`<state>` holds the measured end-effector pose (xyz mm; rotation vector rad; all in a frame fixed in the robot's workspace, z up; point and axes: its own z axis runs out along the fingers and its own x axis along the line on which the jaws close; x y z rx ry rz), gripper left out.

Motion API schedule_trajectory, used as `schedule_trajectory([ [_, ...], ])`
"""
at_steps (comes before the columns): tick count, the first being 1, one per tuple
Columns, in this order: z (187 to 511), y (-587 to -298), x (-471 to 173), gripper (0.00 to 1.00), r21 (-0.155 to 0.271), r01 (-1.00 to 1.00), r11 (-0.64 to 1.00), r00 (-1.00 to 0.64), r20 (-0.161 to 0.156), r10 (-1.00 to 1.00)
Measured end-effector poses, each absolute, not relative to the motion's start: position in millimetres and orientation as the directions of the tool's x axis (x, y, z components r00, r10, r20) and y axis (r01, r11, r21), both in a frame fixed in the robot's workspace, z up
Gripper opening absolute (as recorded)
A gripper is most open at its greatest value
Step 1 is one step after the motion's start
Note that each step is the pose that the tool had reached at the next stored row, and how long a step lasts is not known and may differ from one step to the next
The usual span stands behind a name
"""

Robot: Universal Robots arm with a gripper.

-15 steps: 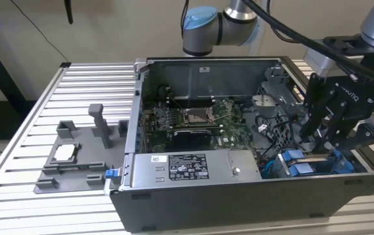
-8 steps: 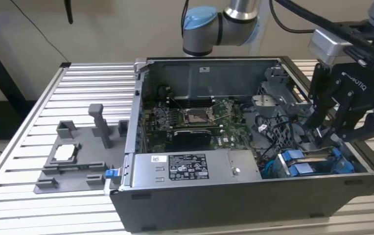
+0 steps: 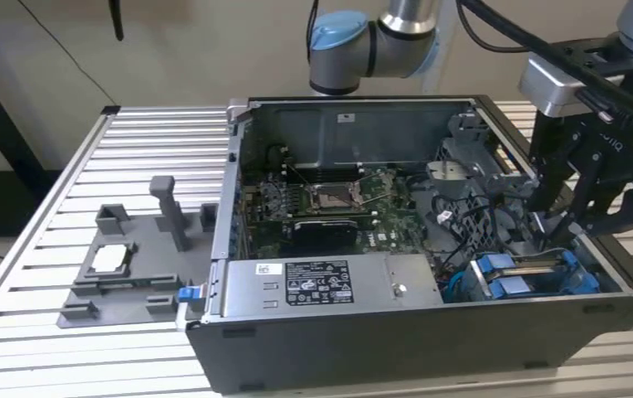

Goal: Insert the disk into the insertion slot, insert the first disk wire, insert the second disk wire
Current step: 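Insert the first disk wire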

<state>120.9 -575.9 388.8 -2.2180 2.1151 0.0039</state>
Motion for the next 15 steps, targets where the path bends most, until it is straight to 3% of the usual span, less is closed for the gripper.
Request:
schedule_trajectory([
  [15,389.0,-564.6,120.2,0.47,-0.146,-0.987,-0.065,0.074,-0.051,-0.996],
])
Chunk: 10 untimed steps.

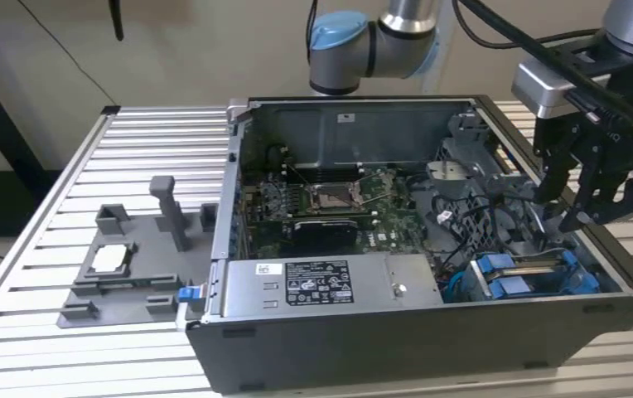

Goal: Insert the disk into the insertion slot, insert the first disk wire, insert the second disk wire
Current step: 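Insert the first disk wire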

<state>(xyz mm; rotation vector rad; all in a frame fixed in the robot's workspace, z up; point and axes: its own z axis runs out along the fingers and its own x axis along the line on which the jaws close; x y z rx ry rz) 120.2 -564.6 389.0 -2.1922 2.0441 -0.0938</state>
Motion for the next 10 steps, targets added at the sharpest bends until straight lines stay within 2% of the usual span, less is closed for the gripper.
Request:
schedule_trajectory([
  [10,385.9,-559.8,120.1,0.47,-0.151,-0.985,-0.081,0.090,-0.051,-0.995],
])
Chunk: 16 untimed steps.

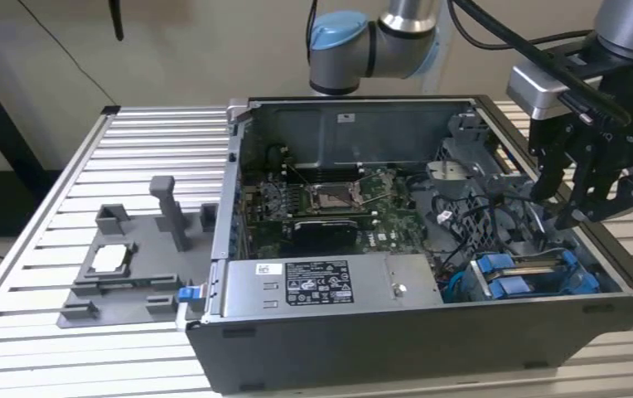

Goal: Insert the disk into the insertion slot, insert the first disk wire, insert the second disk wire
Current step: 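Insert the first disk wire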

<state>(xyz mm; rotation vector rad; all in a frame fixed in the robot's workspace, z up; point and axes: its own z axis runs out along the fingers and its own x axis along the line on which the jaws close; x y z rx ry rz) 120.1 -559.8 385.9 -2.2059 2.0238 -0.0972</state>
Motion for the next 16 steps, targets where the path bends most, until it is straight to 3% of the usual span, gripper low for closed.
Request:
schedule_trajectory([
  [11,386.6,-559.8,120.4,0.45,-0.146,-0.986,-0.082,0.091,-0.051,-0.995],
  [14,386.6,-559.8,120.4,0.26,-0.146,-0.986,-0.082,0.091,-0.051,-0.995],
  [16,386.6,-559.8,120.4,0.20,-0.146,-0.986,-0.082,0.091,-0.051,-0.995],
])
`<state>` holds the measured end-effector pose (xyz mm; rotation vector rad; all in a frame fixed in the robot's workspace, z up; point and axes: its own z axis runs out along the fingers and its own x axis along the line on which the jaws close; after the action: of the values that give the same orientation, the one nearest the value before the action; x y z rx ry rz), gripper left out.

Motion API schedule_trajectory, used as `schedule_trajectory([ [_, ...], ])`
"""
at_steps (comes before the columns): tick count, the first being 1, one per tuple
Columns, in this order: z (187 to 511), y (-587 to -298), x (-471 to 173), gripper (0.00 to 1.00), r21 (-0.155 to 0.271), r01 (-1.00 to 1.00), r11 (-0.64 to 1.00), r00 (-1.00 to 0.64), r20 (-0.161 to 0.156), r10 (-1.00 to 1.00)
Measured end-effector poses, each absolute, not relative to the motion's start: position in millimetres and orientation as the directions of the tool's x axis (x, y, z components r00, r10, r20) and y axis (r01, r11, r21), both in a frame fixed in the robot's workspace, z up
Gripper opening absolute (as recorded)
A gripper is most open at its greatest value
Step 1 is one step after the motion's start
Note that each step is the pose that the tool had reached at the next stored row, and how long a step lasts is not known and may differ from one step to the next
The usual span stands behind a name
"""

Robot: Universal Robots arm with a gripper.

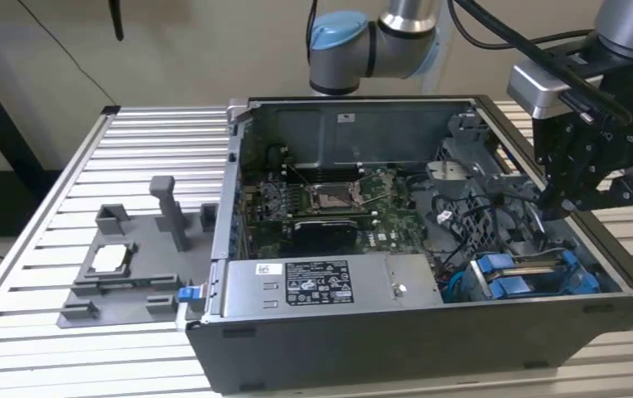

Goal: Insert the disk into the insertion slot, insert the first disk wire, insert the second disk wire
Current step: 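Insert the first disk wire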

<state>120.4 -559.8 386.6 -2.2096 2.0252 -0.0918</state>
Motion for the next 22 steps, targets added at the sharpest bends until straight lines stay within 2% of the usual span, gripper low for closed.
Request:
schedule_trajectory([
  [11,386.6,-559.7,120.8,0.19,-0.144,-0.986,-0.083,0.091,-0.047,-0.995],
  [22,382.8,-559.7,133.1,0.19,-0.105,-0.991,-0.086,0.089,-0.022,-0.996],
])
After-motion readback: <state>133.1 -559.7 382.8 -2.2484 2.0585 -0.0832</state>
